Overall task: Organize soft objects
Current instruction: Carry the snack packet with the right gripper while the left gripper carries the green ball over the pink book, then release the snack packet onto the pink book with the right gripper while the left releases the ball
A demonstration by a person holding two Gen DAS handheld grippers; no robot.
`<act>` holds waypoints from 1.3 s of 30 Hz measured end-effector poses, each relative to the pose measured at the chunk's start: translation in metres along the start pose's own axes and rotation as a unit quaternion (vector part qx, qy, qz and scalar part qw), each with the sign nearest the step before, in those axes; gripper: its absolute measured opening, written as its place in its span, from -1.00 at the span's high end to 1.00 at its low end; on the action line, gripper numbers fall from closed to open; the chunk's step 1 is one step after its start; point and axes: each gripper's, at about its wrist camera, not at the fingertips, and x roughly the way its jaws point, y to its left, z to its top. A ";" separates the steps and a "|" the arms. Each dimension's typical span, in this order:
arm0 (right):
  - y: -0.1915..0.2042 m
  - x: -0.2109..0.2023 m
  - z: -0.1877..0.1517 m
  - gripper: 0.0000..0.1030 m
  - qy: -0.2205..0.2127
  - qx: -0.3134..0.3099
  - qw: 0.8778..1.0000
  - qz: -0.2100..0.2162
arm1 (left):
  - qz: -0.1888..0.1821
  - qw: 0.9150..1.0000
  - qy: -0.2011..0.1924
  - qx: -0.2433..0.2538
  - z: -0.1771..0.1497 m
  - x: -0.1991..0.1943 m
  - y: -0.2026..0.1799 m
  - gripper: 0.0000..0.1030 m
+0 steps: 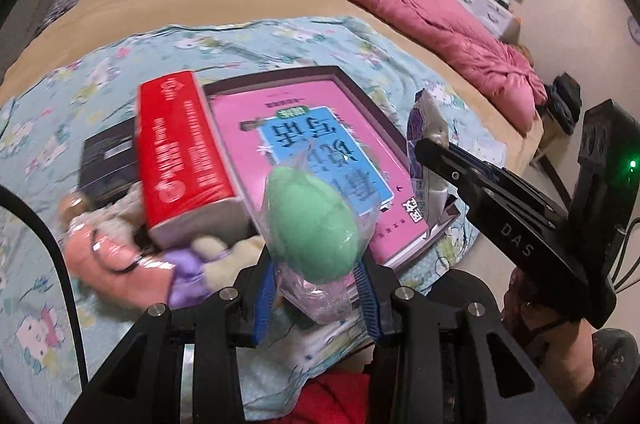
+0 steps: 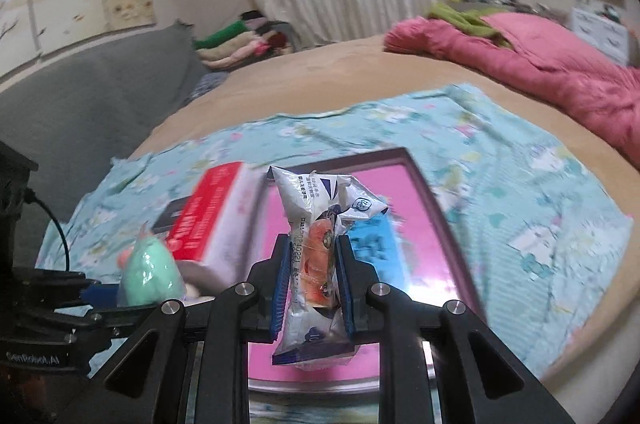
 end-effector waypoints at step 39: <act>-0.060 0.060 -0.032 0.46 0.110 0.044 0.991 -0.067 | 0.022 0.992 0.110 0.053 0.001 0.113 -0.043 0.20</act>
